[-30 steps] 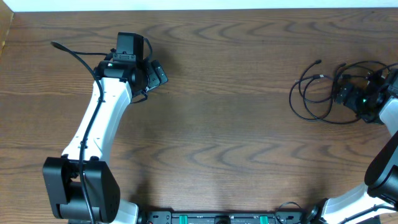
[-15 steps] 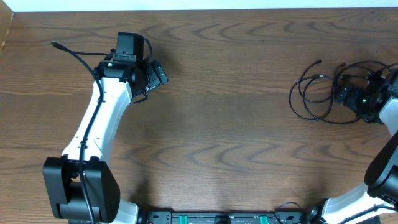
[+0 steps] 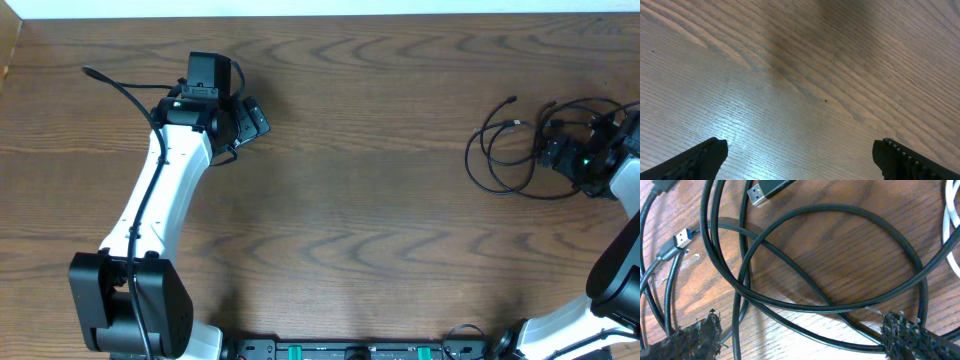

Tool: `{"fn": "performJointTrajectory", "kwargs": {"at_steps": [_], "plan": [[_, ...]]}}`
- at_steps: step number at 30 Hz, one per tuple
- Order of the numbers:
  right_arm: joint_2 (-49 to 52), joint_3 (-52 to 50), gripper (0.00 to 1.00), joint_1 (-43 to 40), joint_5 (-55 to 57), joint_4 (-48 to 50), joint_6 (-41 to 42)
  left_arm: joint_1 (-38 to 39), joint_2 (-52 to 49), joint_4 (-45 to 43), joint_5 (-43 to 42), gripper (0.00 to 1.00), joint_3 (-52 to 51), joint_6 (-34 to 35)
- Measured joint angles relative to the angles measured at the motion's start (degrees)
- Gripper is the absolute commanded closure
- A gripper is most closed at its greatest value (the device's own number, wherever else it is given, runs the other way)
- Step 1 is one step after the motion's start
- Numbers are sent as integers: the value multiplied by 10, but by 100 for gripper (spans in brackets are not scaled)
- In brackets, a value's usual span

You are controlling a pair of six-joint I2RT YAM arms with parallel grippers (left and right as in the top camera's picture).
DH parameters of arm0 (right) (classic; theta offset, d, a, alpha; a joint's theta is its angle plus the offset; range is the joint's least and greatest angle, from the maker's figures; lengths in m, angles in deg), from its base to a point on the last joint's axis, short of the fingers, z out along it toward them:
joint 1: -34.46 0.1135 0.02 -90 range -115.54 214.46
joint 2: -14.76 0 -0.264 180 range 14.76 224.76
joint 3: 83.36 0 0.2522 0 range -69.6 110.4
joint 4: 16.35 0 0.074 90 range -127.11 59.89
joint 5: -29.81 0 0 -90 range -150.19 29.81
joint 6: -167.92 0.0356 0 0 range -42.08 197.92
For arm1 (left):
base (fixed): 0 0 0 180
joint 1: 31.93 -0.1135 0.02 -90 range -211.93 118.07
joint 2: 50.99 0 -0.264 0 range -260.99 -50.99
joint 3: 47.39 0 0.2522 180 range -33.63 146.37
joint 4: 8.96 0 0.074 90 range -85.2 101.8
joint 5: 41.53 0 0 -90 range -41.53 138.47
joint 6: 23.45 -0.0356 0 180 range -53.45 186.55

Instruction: Untangle cables

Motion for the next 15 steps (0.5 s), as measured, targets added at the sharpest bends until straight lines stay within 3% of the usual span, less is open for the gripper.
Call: {"fn": "performJointTrajectory", "kwargs": {"at_steps": [15], "plan": [[-19, -24, 1, 0, 1, 4, -2, 0, 0, 0, 0, 2, 0, 0]]}}
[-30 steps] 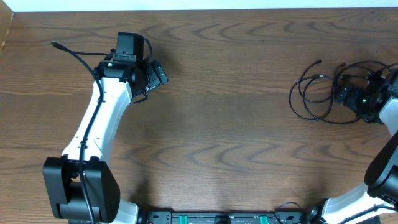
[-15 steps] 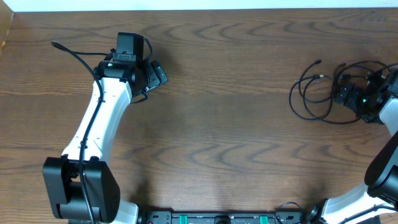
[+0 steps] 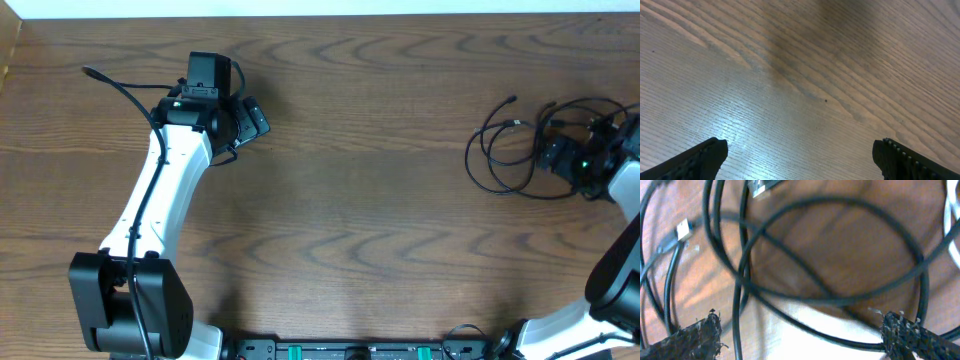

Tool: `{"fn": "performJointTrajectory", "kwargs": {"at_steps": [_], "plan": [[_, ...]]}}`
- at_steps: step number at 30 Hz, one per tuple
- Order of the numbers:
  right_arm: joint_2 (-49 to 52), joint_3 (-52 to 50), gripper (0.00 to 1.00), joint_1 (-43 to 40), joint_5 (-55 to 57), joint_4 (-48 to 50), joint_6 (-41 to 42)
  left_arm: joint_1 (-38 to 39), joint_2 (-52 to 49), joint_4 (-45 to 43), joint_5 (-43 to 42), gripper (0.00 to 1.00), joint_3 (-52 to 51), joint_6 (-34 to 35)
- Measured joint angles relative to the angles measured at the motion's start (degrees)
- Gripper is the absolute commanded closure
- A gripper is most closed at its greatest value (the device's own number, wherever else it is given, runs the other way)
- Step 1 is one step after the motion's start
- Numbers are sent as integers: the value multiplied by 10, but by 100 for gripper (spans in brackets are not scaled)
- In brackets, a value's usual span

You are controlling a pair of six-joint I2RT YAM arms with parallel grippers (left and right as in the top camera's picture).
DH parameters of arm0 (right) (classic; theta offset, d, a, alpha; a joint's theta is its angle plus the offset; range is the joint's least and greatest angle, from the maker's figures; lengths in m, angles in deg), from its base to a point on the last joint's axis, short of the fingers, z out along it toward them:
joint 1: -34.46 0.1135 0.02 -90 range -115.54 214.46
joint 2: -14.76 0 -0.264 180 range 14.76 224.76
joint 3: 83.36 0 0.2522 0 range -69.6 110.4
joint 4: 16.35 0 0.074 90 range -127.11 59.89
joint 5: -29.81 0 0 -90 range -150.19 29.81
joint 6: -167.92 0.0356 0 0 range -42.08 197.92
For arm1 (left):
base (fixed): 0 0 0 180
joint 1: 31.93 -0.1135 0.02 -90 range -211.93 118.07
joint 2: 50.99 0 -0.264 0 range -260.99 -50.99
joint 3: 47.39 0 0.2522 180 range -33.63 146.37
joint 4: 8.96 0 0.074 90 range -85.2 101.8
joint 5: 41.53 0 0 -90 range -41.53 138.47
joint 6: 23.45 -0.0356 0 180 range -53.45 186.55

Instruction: Untangle cables

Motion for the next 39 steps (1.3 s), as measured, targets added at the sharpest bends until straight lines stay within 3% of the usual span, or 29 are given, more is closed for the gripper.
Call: {"fn": "performJointTrajectory", "kwargs": {"at_steps": [7, 11, 18, 28, 39], "plan": [[-129, -119, 1, 0, 2, 3, 0, 0, 0, 0, 0, 2, 0, 0], [-232, -244, 1, 0, 1, 4, 0, 0, 0, 0, 0, 2, 0, 0], [-316, -361, 1, 2, 4, 31, -17, 0, 0, 0, 0, 2, 0, 0], [-377, -448, 1, 2, 7, 124, -41, 0, 0, 0, 0, 2, 0, 0], [-421, -475, 1, 2, 5, 129, -41, 0, 0, 0, 0, 2, 0, 0]]}}
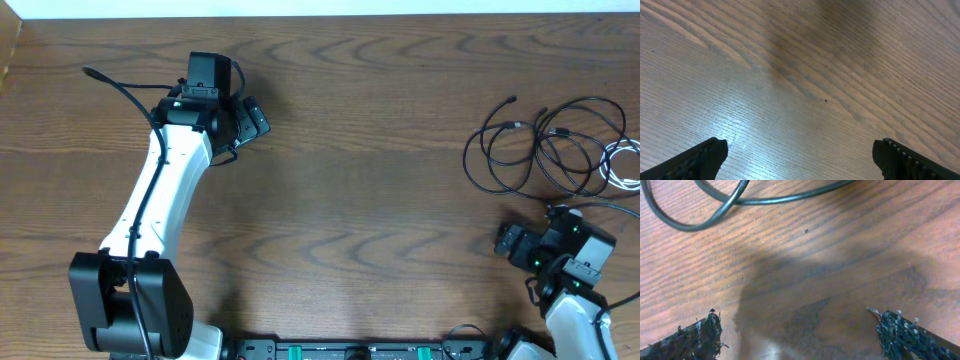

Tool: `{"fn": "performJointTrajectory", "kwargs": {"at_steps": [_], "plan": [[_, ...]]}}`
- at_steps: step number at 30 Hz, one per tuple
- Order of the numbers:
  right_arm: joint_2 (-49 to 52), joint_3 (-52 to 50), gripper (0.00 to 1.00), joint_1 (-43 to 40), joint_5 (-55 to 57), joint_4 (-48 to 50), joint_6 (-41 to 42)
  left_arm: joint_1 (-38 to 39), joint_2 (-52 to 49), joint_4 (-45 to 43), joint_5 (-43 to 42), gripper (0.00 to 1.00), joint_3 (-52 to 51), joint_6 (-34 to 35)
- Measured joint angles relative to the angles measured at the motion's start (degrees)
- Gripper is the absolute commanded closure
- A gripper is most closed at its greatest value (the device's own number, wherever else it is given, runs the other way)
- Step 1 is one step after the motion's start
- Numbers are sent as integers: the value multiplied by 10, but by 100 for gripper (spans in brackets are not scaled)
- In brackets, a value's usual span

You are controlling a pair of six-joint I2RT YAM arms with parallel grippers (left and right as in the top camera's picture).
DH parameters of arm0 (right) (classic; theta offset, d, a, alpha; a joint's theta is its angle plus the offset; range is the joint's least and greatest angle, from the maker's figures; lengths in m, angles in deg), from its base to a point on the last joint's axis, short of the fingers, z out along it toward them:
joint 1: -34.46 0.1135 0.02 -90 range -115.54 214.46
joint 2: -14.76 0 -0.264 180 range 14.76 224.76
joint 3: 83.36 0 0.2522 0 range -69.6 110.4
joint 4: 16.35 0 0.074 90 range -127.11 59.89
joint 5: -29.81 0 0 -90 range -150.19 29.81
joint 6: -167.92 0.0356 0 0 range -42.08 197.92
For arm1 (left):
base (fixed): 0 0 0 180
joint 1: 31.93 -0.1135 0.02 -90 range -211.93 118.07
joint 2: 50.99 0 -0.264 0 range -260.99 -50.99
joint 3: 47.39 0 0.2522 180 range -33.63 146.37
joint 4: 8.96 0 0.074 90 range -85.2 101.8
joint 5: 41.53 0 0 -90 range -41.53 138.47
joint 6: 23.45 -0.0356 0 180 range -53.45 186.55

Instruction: Untangle cables

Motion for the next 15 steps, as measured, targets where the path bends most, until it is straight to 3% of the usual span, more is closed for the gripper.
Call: {"fn": "performJointTrajectory", "kwargs": {"at_steps": [15], "plan": [[-95, -37, 1, 0, 0, -28, 12, 0, 0, 0, 0, 2, 0, 0]]}}
